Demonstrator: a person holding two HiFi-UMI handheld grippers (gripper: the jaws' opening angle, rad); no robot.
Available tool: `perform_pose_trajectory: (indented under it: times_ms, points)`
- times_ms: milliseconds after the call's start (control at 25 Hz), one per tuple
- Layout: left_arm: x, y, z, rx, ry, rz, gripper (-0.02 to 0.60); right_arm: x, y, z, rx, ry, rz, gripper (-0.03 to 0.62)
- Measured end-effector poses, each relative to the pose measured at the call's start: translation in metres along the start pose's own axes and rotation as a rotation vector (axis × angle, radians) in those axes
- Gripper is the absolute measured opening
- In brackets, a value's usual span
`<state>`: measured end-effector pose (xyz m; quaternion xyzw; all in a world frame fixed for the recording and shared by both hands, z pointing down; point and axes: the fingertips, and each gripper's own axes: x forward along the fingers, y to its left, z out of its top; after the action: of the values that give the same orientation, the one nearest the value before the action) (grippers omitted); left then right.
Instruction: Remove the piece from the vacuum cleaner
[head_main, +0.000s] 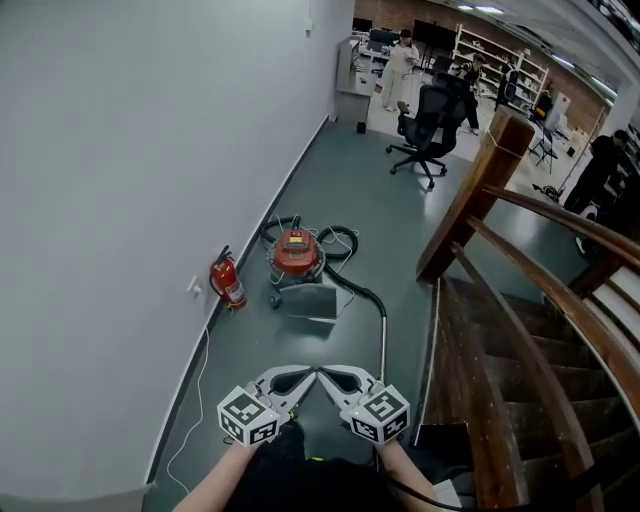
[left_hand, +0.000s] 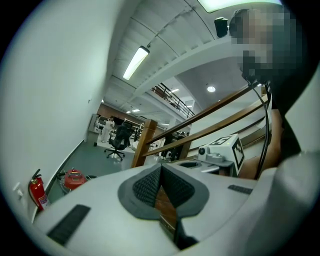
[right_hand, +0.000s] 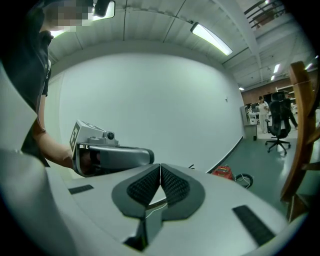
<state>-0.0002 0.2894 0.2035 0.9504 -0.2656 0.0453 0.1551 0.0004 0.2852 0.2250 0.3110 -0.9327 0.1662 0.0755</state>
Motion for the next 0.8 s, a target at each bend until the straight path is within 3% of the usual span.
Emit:
perform_pose_trajectory:
  times_ms: [800]
  points:
    - [0.017,0.127,0.027,-0.070,0.033,-0.060,0.009,0.109,-0.062,0.032,0.040,0.079,-0.058,0.015]
